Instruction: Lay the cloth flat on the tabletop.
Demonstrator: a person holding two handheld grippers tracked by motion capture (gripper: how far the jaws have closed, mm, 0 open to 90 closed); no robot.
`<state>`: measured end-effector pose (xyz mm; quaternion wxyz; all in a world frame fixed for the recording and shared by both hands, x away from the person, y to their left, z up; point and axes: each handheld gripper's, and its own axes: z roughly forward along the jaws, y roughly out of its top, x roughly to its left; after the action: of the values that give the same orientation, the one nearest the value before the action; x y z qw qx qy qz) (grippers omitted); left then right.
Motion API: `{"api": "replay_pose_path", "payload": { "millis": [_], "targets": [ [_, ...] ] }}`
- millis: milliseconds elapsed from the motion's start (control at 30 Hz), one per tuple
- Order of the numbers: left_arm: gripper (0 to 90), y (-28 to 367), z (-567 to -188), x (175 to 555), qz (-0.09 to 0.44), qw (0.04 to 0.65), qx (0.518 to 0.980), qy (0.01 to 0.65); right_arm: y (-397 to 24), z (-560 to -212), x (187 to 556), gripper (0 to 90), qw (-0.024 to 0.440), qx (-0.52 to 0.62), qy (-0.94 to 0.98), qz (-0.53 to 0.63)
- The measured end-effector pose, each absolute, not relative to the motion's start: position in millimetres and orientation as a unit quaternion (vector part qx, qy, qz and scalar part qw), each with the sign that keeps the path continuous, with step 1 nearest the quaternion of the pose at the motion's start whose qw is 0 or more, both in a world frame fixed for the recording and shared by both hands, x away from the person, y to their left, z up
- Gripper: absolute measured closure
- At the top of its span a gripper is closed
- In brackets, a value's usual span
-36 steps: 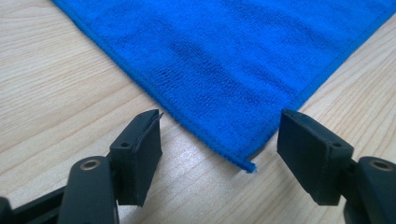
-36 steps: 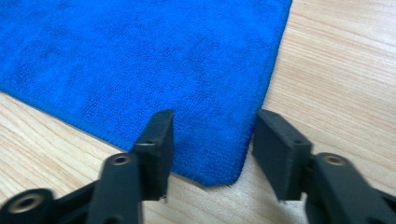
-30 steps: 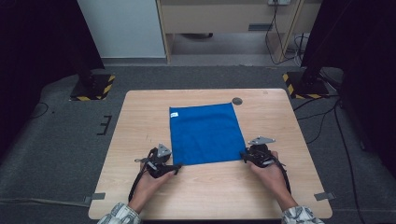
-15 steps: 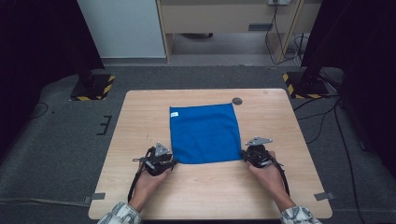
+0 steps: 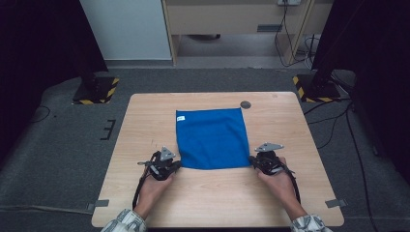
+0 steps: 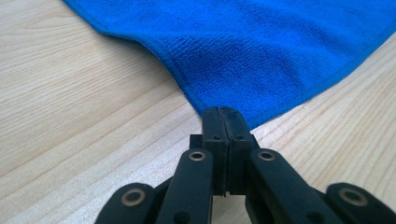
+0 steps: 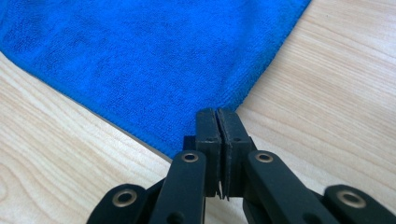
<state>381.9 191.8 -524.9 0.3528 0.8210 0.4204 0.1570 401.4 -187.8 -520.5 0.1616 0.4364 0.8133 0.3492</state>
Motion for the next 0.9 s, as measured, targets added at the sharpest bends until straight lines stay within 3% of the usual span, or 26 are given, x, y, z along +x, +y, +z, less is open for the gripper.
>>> {"api": "replay_pose_path", "payload": {
  "millis": [467, 567, 667, 767, 900],
  "targets": [
    [89.1, 197, -520, 369, 0.144, 0.354, 0.823, 0.42, -186, -517, 382, 88.3, 0.147, 0.439, 0.82, 0.336],
    [80.0, 194, -520, 368, 0.149, 0.362, 0.818, 0.422, -187, -518, 383, 88.3, 0.144, 0.44, 0.821, 0.334],
    [61.0, 190, -523, 370, 0.154, 0.362, 0.817, 0.423, -187, -519, 383, 88.2, 0.145, 0.44, 0.821, 0.335],
    [52.8, 185, -527, 372, 0.151, 0.358, 0.82, 0.421, -187, -518, 383, 88.2, 0.145, 0.441, 0.82, 0.335],
    [52.4, 182, -528, 371, 0.159, 0.356, 0.822, 0.415, -187, -518, 383, 88.2, 0.144, 0.442, 0.819, 0.336]
  ]
}}
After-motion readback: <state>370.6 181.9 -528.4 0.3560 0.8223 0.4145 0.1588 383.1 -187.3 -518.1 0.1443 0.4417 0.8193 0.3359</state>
